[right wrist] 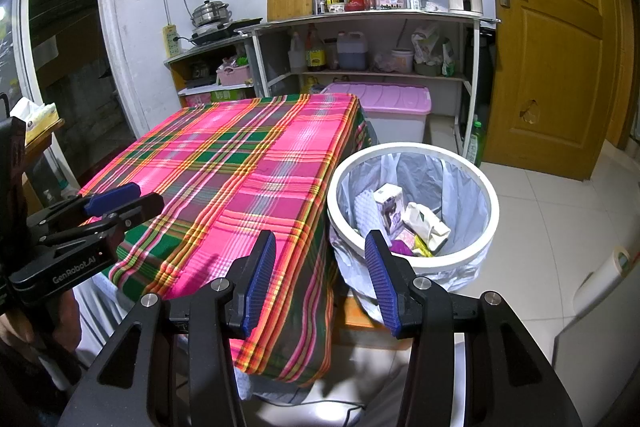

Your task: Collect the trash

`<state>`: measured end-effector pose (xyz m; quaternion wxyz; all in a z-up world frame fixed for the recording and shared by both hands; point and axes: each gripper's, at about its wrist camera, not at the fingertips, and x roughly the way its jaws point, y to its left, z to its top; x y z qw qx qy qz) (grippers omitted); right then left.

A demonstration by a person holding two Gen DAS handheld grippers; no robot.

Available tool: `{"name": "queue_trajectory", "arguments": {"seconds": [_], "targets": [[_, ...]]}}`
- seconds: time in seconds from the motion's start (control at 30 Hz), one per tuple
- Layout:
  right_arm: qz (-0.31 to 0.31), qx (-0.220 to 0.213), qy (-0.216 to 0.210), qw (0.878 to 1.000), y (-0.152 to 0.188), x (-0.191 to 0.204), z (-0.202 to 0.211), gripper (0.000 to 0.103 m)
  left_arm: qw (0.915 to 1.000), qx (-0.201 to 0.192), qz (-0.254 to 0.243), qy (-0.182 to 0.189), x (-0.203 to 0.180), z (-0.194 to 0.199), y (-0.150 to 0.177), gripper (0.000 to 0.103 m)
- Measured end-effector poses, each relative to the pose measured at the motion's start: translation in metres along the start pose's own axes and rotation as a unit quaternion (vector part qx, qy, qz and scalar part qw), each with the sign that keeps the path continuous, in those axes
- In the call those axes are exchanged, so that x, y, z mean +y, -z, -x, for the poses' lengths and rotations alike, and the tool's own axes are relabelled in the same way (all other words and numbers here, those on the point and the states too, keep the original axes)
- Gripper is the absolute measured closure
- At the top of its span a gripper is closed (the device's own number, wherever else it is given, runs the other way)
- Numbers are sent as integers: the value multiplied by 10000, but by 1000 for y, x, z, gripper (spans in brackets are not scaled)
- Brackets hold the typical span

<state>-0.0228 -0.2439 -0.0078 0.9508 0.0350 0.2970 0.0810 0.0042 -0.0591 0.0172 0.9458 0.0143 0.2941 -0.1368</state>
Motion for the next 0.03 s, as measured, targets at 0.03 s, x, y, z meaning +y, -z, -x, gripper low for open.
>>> {"name": "queue_trajectory", "arguments": {"seconds": [0.03], "targets": [[0, 0, -2, 10000, 0, 0, 0, 56, 10000, 7, 1, -10, 1, 0, 0, 57]]}}
